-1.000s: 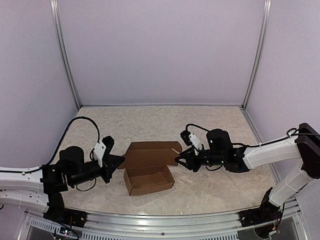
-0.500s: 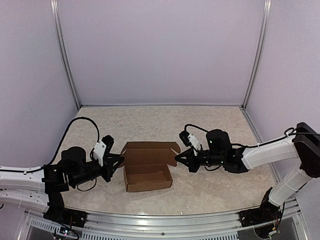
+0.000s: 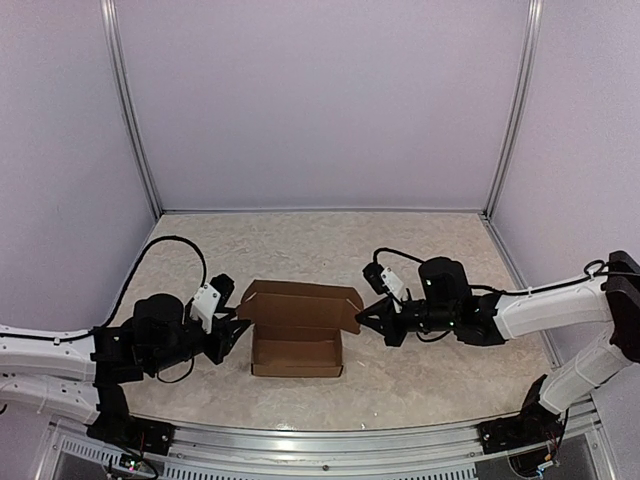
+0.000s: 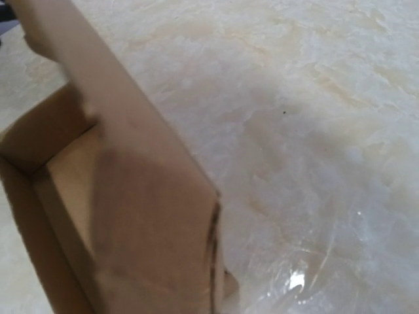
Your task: Fold the paper box
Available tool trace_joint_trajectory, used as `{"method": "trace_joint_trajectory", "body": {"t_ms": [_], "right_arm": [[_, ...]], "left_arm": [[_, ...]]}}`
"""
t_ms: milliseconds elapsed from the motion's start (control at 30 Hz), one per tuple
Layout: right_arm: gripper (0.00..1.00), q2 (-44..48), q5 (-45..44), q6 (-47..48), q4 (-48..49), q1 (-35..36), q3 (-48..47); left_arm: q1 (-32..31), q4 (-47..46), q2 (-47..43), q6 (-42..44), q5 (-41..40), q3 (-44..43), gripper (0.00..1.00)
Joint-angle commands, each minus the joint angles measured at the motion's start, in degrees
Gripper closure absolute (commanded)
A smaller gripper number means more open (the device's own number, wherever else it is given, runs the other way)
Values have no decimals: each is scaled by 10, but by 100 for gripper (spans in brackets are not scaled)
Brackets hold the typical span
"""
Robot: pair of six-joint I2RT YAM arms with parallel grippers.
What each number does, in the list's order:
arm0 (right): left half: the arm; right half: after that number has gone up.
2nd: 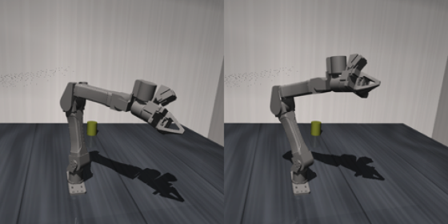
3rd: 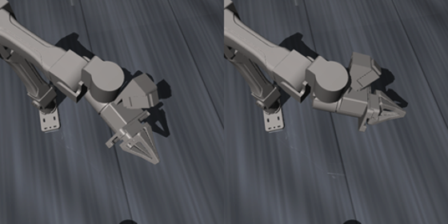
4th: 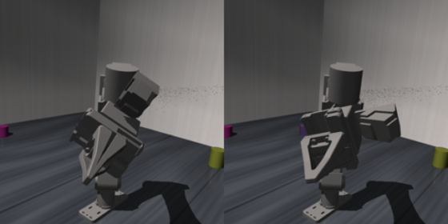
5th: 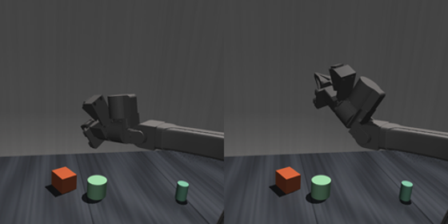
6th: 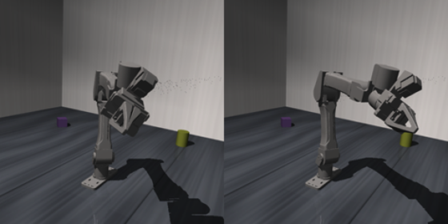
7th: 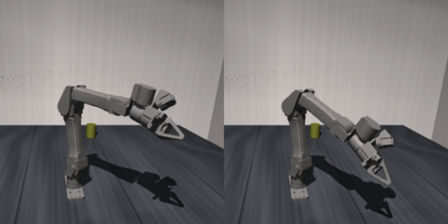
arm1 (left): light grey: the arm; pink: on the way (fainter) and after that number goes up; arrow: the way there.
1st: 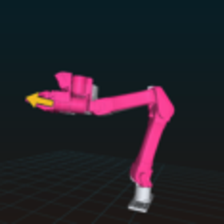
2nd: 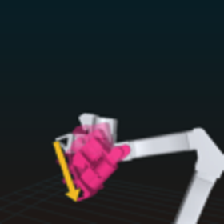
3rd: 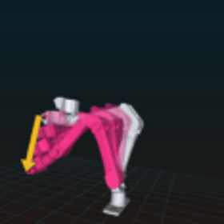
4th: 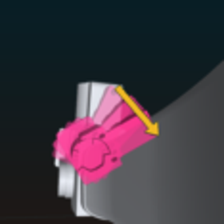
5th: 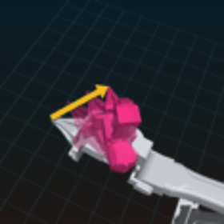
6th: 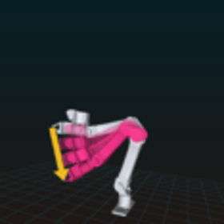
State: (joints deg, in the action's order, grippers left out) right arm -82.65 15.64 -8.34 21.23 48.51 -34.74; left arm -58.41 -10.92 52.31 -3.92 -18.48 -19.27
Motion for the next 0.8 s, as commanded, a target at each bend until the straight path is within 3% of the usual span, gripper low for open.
{"method": "trace_joint_trajectory", "body": {"t_ms": [0,467,767], "right_arm": [[100,22,6,17,-38,0,7],[100,30,-8,46,-97,15,-9],[100,33,-17,51,-103,19,-14]], "left_arm": [[13,34,15,22,-15,-27,63],[33,60,26,37,18,-57,64],[34,75,64,49,39,-77,83]]}}
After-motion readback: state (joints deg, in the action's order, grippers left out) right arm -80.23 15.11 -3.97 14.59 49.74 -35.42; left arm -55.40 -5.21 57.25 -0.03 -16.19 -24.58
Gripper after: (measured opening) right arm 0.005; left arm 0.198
